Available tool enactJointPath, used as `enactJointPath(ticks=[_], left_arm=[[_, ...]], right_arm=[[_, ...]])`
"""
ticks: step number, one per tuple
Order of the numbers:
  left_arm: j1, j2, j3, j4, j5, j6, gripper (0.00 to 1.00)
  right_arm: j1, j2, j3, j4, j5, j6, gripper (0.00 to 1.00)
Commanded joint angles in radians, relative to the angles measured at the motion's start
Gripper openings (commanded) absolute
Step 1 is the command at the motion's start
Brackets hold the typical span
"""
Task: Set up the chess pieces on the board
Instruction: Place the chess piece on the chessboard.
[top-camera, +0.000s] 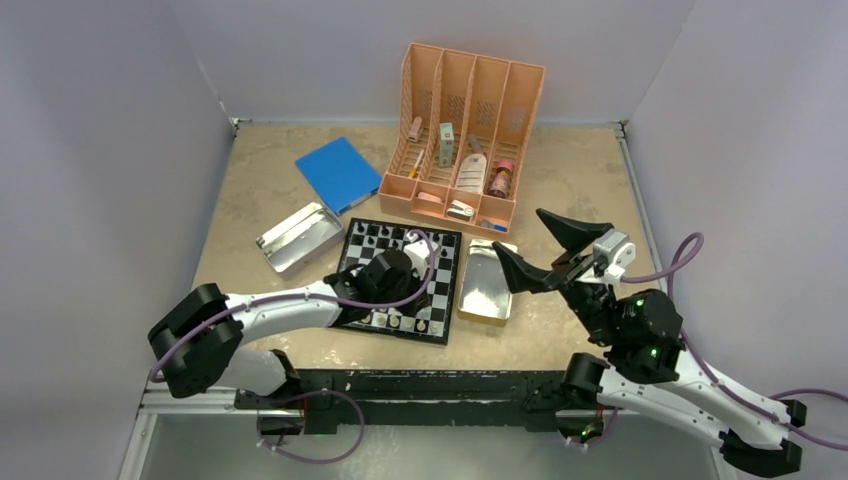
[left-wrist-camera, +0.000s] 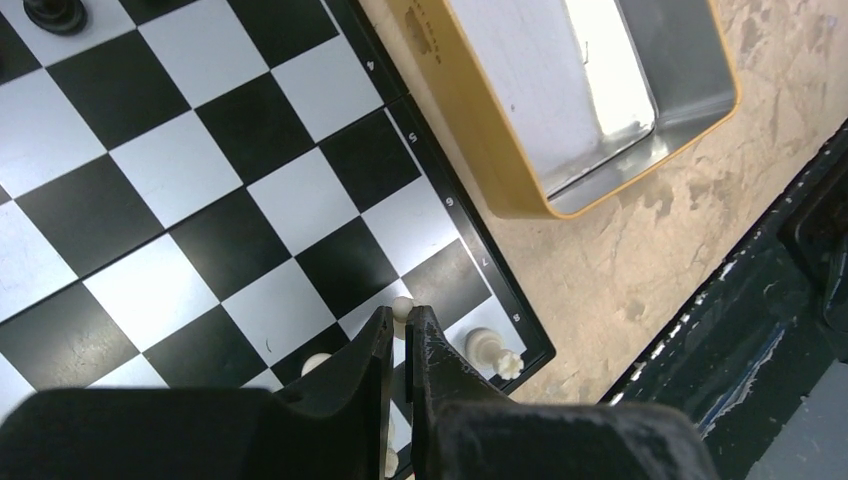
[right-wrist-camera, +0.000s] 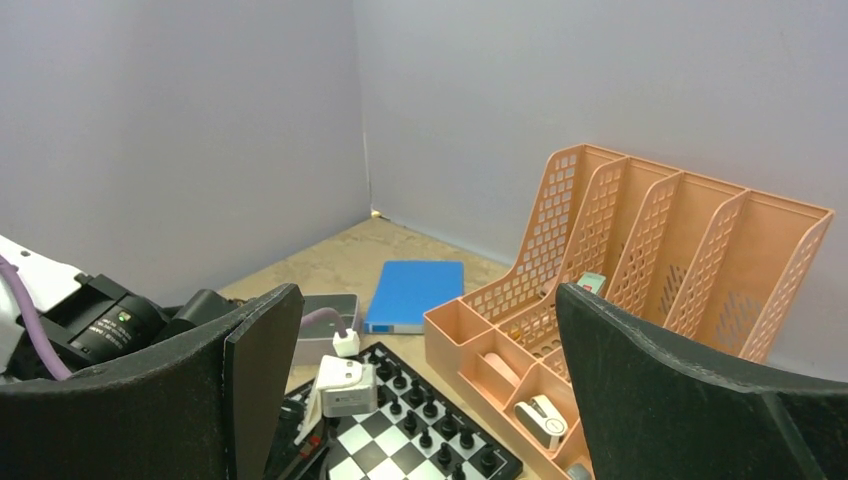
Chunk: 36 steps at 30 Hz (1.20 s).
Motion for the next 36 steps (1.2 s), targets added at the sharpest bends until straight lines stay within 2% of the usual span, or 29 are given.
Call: enactJointPath(ticks=[1,20,36], left_arm=[[-0.007,-0.031,-0.033,0.065,-0.023,-0.015,0.0],[-0.014,-0.022,-0.054,0.064,-0.014,-0.022,0.0],[-0.028,-0.034,-0.031,0.025,-0.02,-0.024,0.15]], right_arm=[[0.001,0.0,0.053,0.021,0.018,-0.014,0.99],[0.002,0.015,0.043,0.016,0.029,-0.026,0.99],[0.002,0.013,0.04,0.008,0.03,-0.029,0.99]])
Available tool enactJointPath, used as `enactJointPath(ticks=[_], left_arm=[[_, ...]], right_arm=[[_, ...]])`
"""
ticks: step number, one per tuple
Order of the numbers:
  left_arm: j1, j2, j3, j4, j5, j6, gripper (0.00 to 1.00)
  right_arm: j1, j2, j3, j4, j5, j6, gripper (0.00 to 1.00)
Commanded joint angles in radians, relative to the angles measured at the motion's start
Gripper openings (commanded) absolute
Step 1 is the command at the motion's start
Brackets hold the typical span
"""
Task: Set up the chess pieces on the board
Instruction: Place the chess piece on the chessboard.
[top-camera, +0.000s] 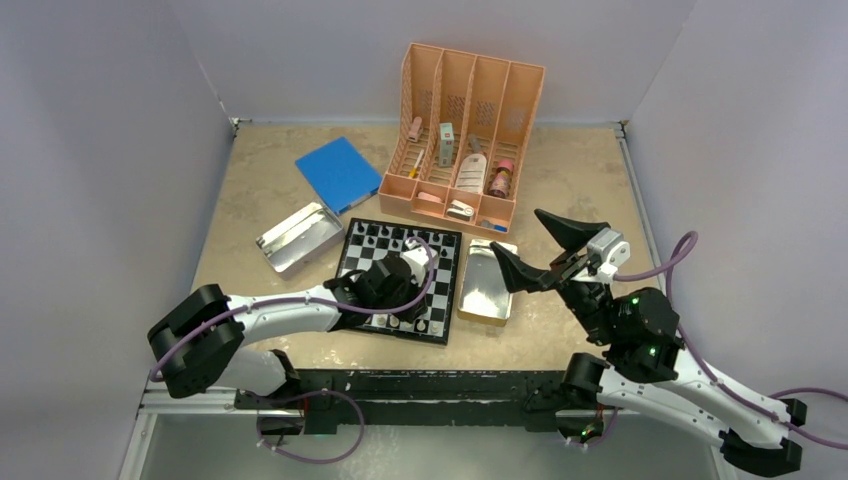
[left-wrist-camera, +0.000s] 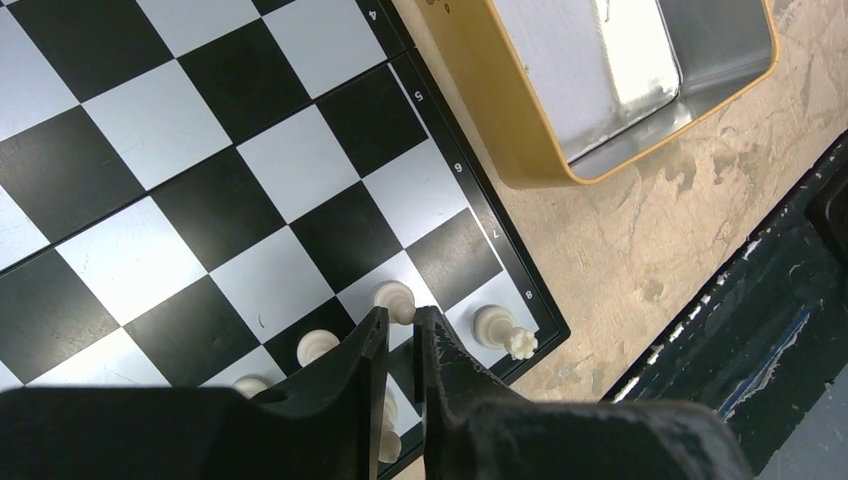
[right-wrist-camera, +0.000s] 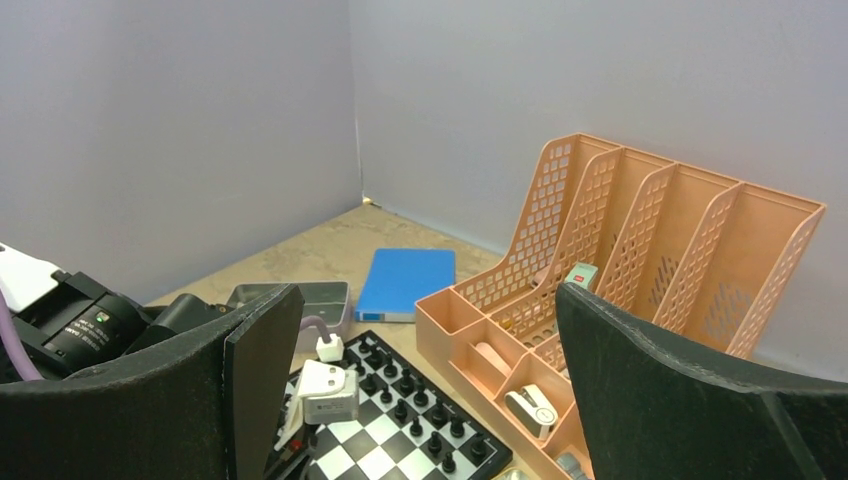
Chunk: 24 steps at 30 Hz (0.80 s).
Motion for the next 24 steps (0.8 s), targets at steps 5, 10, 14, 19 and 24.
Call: enactJointPath(ticks=[5,10,14,19,24], left_arm=[[-0.011,-0.033,0.031,-0.005,-0.016,-0.011,0.17],[-0.012,-0.059,0.07,-0.057,-0.02,-0.011,0.18],[-0.012,-0.1,0.127,-0.107,-0.028,-0.024,0.2],[-0.009,-0.121,0.217,-0.208,-0.127,-0.038,0.28],[0.053,-0.074,0.362,-0.374,-0.238,-0.021,0.36]], right_arm=[[0.001,-0.002,0.035,0.031,0.021,-0.014,0.99],[0.002,0.005,0.033,0.037,0.015,-0.006,0.99],[0.001,0.019,0.025,0.044,0.019,0.026,0.99],[0.002,0.048,0.007,0.068,0.022,0.164,0.99],[0.002,0.11,0.008,0.059,0.053,0.352,0.99]])
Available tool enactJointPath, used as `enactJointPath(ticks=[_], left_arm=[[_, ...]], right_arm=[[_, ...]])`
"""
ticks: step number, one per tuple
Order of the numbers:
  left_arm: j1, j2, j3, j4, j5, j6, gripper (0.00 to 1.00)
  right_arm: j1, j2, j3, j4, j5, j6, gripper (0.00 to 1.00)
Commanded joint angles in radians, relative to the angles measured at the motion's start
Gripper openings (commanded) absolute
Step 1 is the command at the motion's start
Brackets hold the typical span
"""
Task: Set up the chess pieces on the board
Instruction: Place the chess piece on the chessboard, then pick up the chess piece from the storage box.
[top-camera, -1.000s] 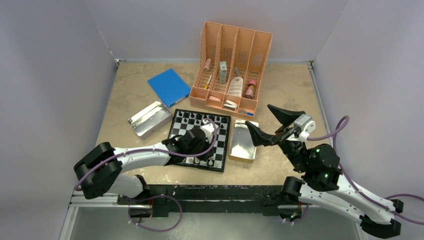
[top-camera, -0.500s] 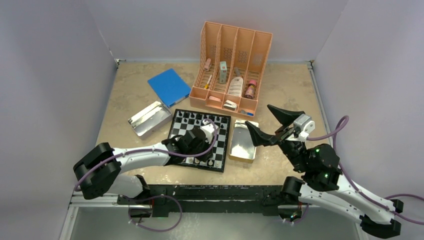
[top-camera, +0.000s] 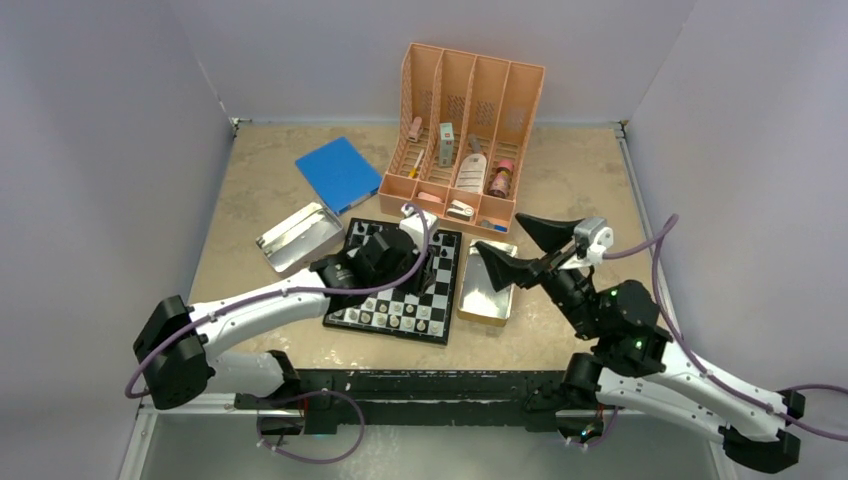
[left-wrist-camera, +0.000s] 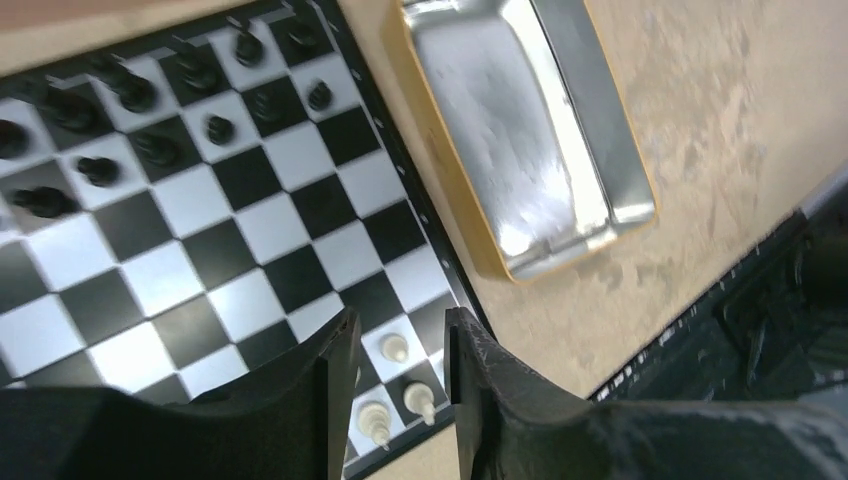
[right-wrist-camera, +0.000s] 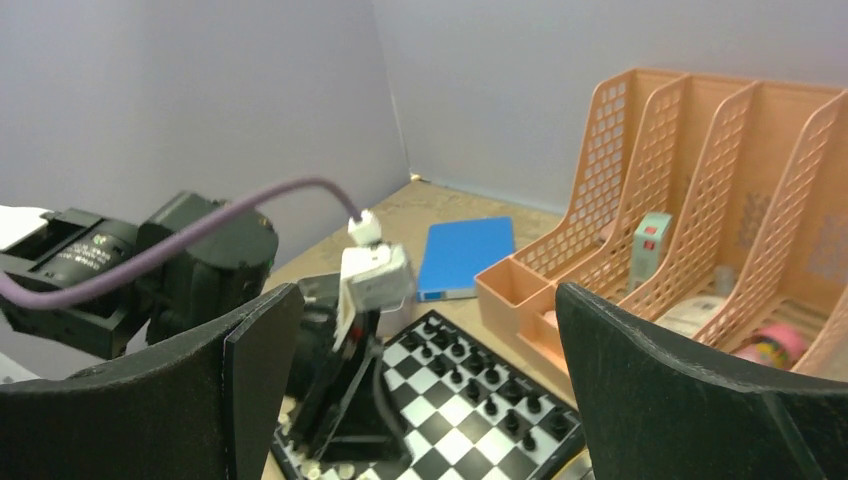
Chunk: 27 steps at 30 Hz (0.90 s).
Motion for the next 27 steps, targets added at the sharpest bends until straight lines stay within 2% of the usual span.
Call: enactJointPath(ticks=[1,10,17,21,24,27], left_arm=[[0.098,0.027,0.159,-0.157,-0.105,-0.002,0.37],[0.522,0.025,0.268,-0.258,-0.053,-0.05,0.35],[0.806,0.029,0.225,-0.288,-0.107,-0.1,0.34],[0.914,0.056,0.157,-0.263,-0.15,-0.16,0.32],[0.937,0.112,0.127,-0.221,-0.243,-0.153,0.27],[0.96,0.198,0.163,-0.223,-0.244,-0.124,0.24]], right_arm=[[0.002,0.058,0.011,0.043,0.046,0.204,0.99],[0.002,0.163,0.0,0.082,0.026,0.28,0.99],[0.002,0.208,0.002,0.092,-0.003,0.257,0.99],[0.002,0.234,-0.025,0.135,-0.016,0.227,0.99],[0.002,0.262,-0.025,0.161,-0.024,0.194,0.99],[0.001,0.281,-0.014,0.157,-0.023,0.169,0.99]])
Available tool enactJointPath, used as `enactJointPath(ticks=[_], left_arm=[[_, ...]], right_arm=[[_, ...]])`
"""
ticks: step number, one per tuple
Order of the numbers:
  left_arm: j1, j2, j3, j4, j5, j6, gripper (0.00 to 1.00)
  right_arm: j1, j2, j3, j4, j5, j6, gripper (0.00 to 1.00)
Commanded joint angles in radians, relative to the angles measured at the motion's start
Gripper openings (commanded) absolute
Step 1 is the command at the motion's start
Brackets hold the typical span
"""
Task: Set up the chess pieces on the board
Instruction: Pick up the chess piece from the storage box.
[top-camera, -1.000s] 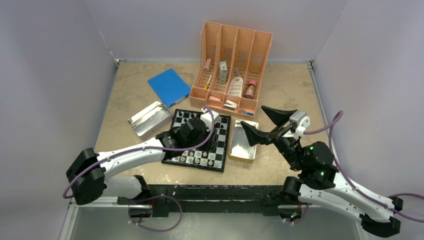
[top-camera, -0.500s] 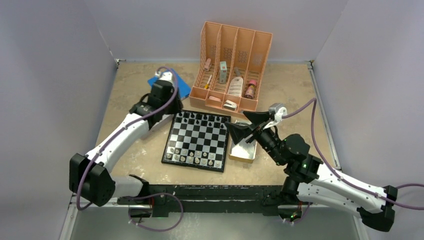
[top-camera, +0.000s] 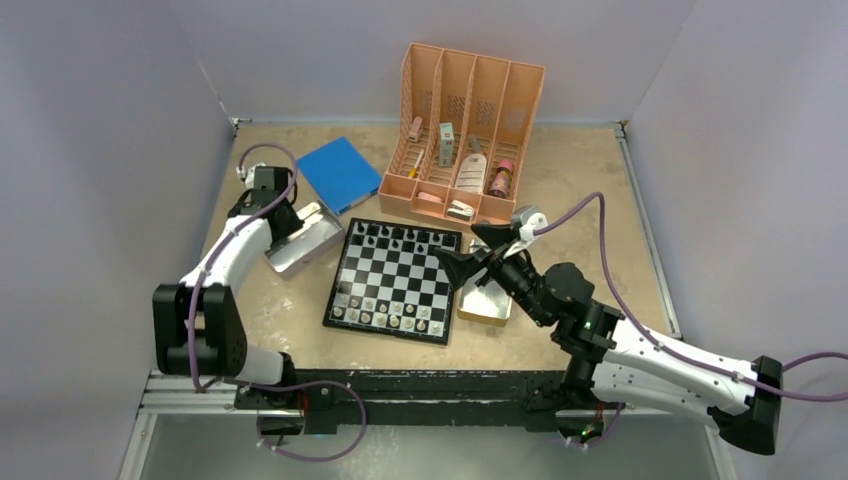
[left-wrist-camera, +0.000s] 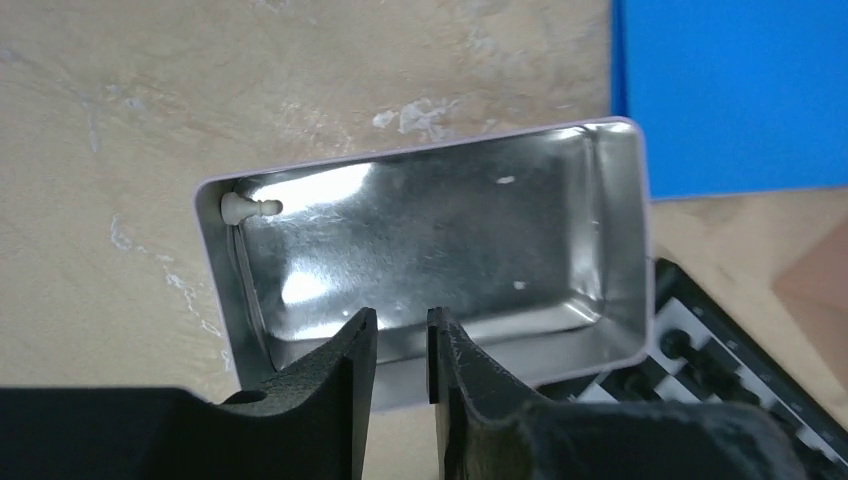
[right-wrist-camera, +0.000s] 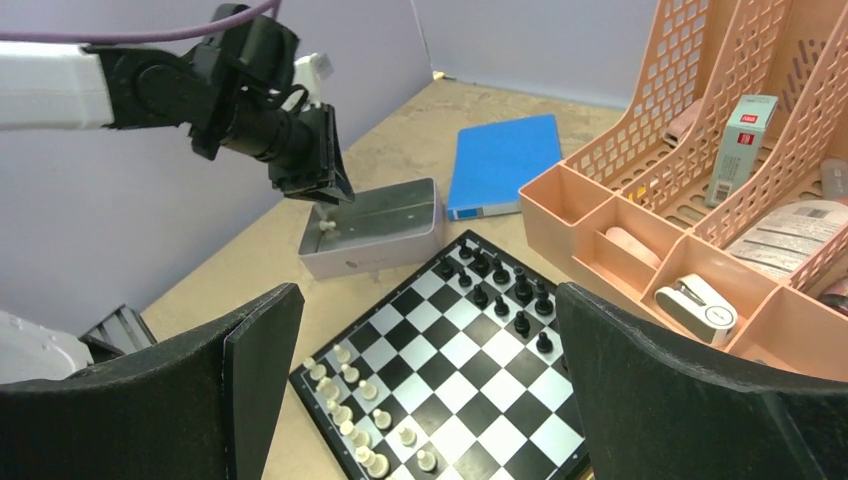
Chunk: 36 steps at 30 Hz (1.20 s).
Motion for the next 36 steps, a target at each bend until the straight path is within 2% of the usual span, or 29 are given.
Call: enactJointPath(ticks=[1,6,13,17,23,36], left_arm=[[0.046,0.116,0.042,0.031,-0.056,0.017,0.23],[0.083,0.215,0.089,0.03,-0.125,0.093,0.21],[0.095,0.306,0.175,0.029,-0.154,0.228,0.22],[0.095,0.298,0.139,0.074,-0.152,0.342,0.23],[0.093,0.274,0.087,0.121,-0.138,0.431,0.24],[0.071,0.364,0.099,0.065,-0.2,0.425,0.24]], right_arm=[[0.002,0.015,0.01,0.074,-0.011,-0.047,0.99],[0.002,-0.003,0.002,0.086,-0.024,-0.055,0.99],[0.002,-0.045,-0.019,0.099,-0.016,-0.068,0.99],[0.002,-0.05,-0.02,0.104,-0.019,-0.075,0.99],[0.002,-0.058,-0.024,0.106,-0.026,-0.074,0.99],[0.001,-0.083,-0.028,0.106,-0.034,-0.07,0.99]])
